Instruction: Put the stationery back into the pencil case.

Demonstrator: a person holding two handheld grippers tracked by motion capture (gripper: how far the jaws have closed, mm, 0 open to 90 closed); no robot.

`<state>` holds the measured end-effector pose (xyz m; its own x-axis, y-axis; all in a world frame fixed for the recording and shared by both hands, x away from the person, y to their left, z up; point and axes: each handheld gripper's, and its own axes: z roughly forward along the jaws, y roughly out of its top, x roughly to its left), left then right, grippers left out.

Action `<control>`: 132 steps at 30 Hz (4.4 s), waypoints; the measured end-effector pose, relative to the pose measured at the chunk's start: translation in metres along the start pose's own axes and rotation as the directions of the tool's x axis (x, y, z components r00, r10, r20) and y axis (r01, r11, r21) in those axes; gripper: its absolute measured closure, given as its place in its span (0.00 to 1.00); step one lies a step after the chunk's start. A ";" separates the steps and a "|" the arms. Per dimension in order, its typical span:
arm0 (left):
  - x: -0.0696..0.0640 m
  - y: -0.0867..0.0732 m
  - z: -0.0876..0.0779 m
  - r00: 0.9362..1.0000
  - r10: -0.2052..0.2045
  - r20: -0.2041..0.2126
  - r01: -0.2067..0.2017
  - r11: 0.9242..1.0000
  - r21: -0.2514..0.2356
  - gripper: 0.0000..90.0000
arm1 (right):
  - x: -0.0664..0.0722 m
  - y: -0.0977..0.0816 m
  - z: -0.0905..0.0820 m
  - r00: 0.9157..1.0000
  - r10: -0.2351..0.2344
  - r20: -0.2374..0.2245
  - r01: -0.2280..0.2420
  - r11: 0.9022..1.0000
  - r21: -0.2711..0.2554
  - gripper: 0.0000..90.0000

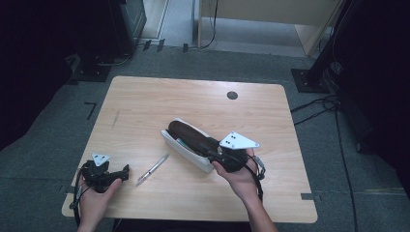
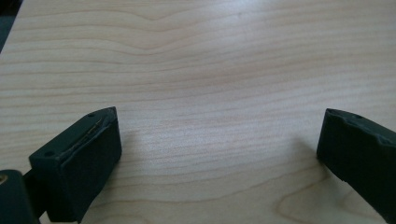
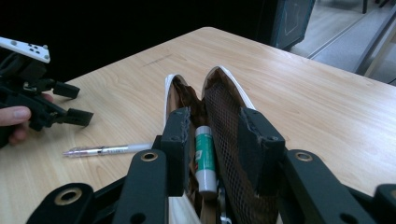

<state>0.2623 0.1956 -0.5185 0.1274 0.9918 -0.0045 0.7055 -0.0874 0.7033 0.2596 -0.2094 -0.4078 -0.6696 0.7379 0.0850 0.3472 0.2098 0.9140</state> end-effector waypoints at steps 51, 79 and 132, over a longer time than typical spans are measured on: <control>-0.068 -0.011 -0.017 0.879 0.325 0.349 -0.317 0.945 -0.082 0.79 | 0.034 -0.079 0.002 0.995 0.033 -0.091 -0.022 0.993 0.119 0.63; -0.082 -0.019 -0.022 0.679 0.526 0.512 -0.518 0.838 -0.174 0.43 | 0.045 -0.107 0.024 0.990 0.004 -0.139 0.023 0.981 0.195 0.56; -0.080 -0.011 -0.012 0.794 0.437 0.423 -0.415 0.898 -0.150 0.53 | 0.050 -0.108 0.029 0.991 -0.041 -0.130 0.065 0.980 0.187 0.50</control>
<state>0.2357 0.1184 -0.5174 0.7043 0.7099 0.0037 0.4758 -0.4759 0.7397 0.2076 -0.1767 -0.5142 -0.7630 0.6389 0.0980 0.4192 0.3737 0.8274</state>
